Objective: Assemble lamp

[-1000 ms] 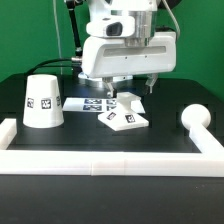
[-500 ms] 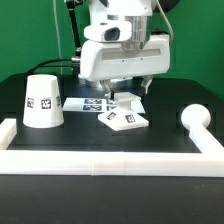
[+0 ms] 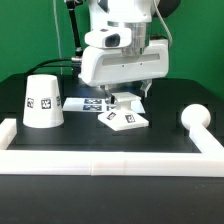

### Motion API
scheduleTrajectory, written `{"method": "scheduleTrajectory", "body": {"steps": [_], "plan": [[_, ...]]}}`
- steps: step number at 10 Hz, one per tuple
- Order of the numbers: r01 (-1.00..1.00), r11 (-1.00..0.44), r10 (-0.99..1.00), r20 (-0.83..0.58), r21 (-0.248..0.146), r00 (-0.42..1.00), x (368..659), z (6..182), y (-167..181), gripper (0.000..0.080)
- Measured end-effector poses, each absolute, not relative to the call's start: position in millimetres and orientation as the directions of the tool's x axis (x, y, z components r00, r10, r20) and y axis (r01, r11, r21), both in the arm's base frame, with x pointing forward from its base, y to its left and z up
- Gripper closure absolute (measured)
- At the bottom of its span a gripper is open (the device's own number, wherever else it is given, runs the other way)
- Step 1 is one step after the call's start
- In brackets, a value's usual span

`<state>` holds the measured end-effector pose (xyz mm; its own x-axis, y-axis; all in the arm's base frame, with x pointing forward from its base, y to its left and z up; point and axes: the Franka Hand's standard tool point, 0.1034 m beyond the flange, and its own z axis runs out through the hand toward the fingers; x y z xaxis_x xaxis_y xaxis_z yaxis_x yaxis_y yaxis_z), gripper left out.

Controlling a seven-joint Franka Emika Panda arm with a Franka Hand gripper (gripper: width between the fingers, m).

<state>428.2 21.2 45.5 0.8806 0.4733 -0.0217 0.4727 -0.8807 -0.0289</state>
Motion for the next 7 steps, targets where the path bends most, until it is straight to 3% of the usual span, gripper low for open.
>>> {"method": "scheduleTrajectory", "body": {"steps": [2,3,4,7], "plan": [[0.473,-0.880,0.474,-0.024,-0.030,0.880,427.3,44.2,21.7,0.0100],[0.474,-0.880,0.474,-0.025,-0.031,0.880,427.2,43.8,21.7,0.0228],[0.474,-0.880,0.475,-0.024,-0.031,0.880,427.7,43.9,21.3,0.0266],[0.475,-0.880,0.475,-0.024,-0.031,0.879,427.7,43.9,21.4,0.0266]]}}
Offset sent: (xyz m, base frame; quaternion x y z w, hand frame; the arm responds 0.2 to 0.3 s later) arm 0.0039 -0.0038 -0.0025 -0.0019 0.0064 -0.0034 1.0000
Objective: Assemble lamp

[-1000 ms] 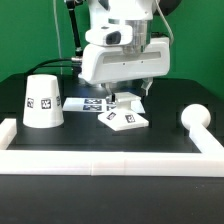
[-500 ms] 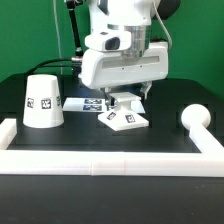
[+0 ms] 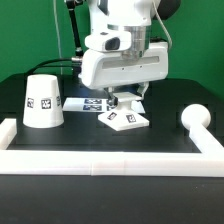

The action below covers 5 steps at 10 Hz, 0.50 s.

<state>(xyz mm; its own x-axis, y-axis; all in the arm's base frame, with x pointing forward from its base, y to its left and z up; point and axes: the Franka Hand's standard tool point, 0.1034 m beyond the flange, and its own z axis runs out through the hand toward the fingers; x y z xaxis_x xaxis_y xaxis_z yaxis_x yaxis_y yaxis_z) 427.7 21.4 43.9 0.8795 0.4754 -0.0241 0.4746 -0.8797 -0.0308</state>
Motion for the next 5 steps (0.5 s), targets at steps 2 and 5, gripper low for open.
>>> {"method": "scheduleTrajectory", "body": {"steps": [2,5], "plan": [[0.475,-0.880,0.475,-0.024,-0.031,0.879,428,43.9,21,0.0266],[0.476,-0.879,0.477,-0.017,-0.030,0.879,444,43.9,25,0.0265]]}}
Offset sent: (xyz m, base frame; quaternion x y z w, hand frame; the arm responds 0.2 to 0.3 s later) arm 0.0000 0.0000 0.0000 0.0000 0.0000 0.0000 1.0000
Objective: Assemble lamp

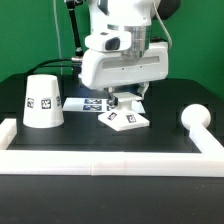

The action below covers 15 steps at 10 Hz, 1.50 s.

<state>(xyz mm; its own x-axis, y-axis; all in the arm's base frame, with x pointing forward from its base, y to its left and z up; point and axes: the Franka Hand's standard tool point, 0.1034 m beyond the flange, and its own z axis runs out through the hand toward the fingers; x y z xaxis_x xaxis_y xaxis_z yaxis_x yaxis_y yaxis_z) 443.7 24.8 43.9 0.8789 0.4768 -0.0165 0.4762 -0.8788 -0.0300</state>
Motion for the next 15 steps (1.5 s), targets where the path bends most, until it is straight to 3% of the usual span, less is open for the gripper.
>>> {"method": "scheduleTrajectory", "body": {"steps": [8,12,15], "plan": [[0.494,-0.869,0.492,0.079,-0.005,0.867,552,45.3,46,0.0264],[0.496,-0.868,0.493,0.108,0.002,0.863,571,45.8,50,0.0264],[0.322,-0.946,0.317,0.111,-0.030,0.942,571,46.2,53,0.0264]]}}
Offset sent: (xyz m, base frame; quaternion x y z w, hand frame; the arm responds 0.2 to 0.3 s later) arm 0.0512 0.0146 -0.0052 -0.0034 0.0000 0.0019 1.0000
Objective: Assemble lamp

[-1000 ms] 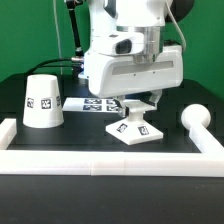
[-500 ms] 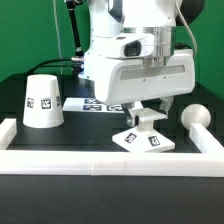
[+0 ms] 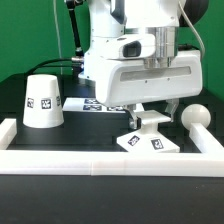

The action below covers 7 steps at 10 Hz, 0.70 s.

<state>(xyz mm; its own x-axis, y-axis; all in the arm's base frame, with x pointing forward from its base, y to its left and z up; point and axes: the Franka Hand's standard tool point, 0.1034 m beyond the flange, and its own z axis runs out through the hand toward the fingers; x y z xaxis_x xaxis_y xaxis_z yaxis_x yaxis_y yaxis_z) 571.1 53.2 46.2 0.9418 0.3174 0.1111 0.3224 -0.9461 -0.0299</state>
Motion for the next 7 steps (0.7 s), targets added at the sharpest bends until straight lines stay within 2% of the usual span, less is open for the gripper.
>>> {"method": "scheduleTrajectory", "body": {"steps": [1,4,7], "plan": [[0.178,-0.982,0.172,0.107,-0.054,0.979,571,46.8,59,0.0264],[-0.079,-0.991,-0.091,0.107,-0.105,0.990,584,48.7,80,0.0264],[-0.053,-0.993,-0.070,0.159,-0.110,0.985,596,48.4,88,0.0264]]}}
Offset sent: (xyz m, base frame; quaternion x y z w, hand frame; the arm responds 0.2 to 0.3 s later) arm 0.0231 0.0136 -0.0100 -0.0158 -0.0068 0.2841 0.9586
